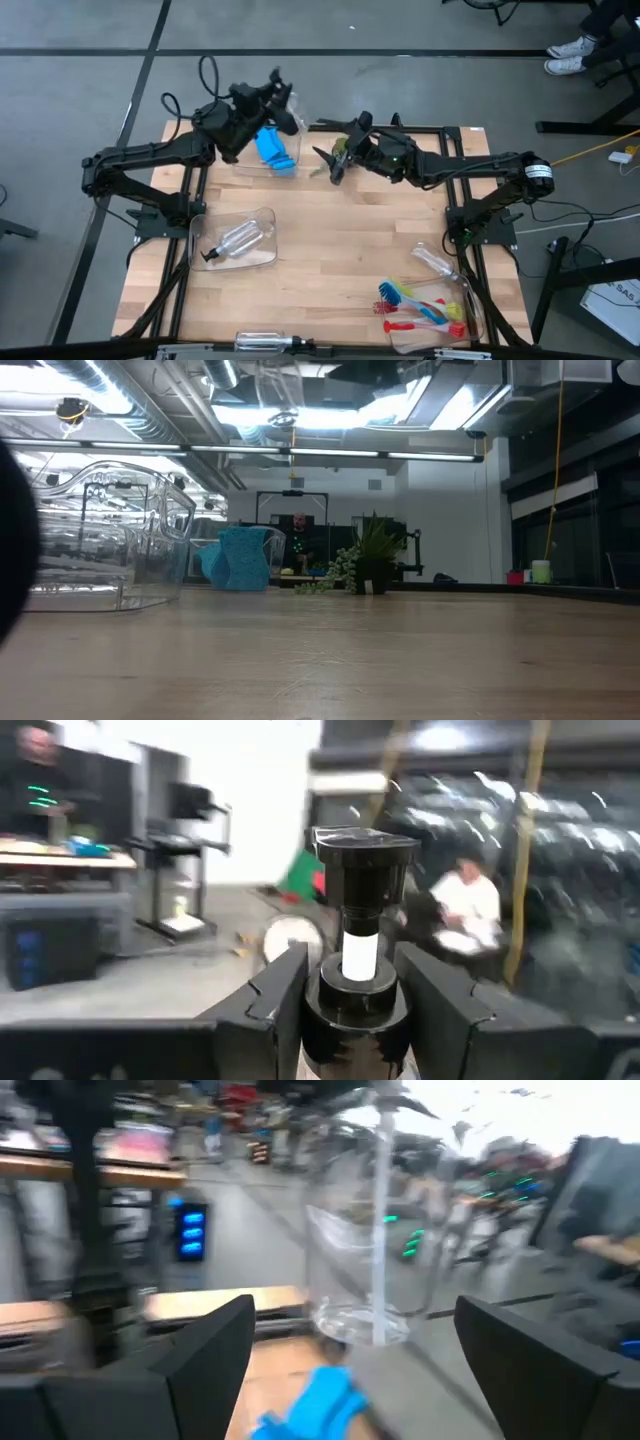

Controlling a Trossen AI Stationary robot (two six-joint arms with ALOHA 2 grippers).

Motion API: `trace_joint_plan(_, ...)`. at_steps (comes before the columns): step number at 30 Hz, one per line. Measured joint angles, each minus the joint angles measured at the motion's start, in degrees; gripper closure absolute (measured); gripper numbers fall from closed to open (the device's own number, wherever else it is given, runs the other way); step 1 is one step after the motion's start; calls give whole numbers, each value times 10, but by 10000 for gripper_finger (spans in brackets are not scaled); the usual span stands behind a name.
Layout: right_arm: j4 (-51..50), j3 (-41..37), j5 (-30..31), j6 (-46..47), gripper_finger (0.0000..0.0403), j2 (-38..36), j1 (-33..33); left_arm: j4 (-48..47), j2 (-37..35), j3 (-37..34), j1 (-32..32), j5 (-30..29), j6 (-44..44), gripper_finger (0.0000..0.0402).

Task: Pick & Place Kitchen Sink Supplies
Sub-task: Put the transparent soap dispenser into the middle transparent bin

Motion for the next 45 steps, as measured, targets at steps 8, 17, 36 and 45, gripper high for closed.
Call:
trace_joint_plan(8, 97, 15, 71, -118, 66, 70, -1, 78, 35, 0, 12, -30, -1, 271)
trace_joint_plan(17, 20, 146, 138, -113, 66, 129, -23, 79, 19, 1, 15, -33, 38, 271)
trace_joint_plan(36, -28, 269, 229, -50, 66, 197, 5, 78, -13, 1, 30, -12, 59, 271)
trace_joint_plan(45, -26, 269, 171, -82, 66, 197, 5, 78, -13, 1, 33, 12, 57, 271)
